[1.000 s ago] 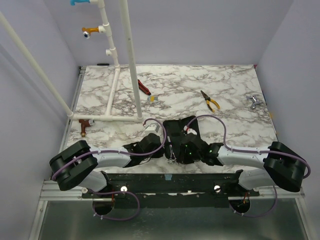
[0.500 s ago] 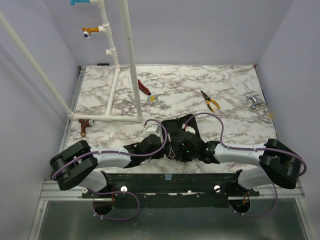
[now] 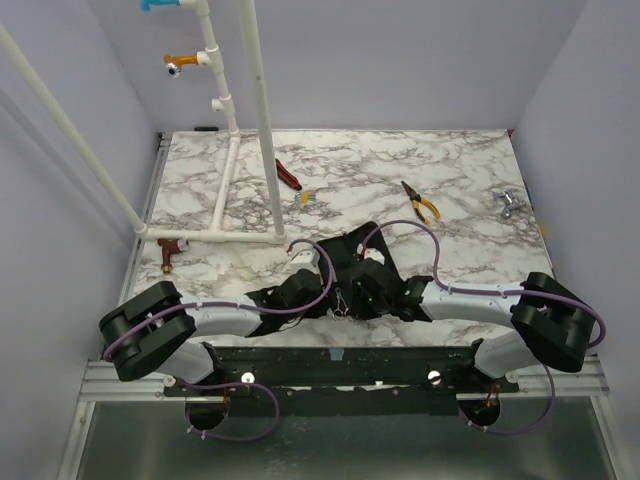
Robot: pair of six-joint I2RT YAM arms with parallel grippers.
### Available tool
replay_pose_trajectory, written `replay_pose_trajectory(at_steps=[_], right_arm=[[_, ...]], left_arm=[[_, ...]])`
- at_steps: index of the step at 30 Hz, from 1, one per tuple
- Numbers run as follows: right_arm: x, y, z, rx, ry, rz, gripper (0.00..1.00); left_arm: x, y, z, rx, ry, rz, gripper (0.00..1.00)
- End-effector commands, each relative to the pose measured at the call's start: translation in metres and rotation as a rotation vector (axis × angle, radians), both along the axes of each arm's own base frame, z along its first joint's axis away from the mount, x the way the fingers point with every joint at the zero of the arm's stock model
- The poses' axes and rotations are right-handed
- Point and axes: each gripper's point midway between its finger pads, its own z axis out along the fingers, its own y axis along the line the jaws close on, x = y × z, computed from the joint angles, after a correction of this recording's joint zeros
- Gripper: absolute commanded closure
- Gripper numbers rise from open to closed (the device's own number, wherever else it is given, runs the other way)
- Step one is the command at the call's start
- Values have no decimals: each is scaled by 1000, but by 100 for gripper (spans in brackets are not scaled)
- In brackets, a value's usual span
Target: Sort the hair-cutting tools
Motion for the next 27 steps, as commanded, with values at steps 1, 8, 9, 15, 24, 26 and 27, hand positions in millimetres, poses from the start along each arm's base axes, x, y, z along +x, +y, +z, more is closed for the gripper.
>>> replay_pose_trajectory(at_steps=[1, 8, 9, 15, 24, 26, 27], right_arm=[[16, 0, 10, -17, -66, -5, 76], [12, -7, 22, -4, -74, -8, 62], [11, -9, 25, 2, -79, -11, 61], [8, -26, 49, 57, -125, -79, 47], [2, -48, 44, 100, -128, -191, 42], [-1, -48, 46, 119, -124, -194, 42], [-1, -49, 48, 124, -126, -198, 42]], left_arm=[[-11, 7, -2, 26, 24, -13, 100], [-4, 11, 18, 32, -11, 15, 95], [-2, 12, 24, 31, -21, 23, 92], [12, 31, 61, 34, -97, 113, 56], [77, 44, 76, 125, -88, 253, 43], [87, 43, 64, 147, -46, 264, 43], [93, 43, 58, 148, -28, 269, 43]])
